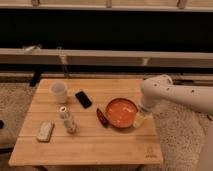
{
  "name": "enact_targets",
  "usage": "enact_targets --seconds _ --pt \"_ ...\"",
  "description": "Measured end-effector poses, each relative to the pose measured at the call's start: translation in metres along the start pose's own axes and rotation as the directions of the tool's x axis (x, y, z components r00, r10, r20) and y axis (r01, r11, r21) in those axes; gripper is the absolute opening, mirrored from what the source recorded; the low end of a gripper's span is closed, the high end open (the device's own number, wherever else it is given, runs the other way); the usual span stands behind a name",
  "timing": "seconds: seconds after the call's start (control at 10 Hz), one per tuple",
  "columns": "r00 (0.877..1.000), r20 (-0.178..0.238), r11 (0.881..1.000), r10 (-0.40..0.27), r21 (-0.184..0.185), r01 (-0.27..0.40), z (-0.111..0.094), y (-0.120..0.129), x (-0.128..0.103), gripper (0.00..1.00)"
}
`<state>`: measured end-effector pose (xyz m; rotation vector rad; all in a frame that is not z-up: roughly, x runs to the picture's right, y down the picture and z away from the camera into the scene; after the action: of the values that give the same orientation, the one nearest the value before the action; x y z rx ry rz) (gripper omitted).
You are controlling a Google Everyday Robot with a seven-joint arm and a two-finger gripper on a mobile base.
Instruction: Pick up the ceramic bowl
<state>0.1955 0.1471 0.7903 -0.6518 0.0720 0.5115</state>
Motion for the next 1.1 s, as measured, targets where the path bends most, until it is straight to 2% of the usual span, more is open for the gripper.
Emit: enact_targets --seconds 0.2,0.4,0.7,1.1 --pt "0.997 0.025 0.997 -0.075 0.013 0.074 0.001 0.001 -0.016 0.80" --pt "0.994 0.043 0.994 -0.103 0.026 0.102 0.002 -0.001 -0.024 0.80" --pt "0.993 0.066 0.995 -0.101 0.030 0.099 0.009 -0.011 -0.030 0.80" --pt "0.995 0.068 0.997 -0.075 0.033 0.073 0.019 -0.035 -0.030 0.80"
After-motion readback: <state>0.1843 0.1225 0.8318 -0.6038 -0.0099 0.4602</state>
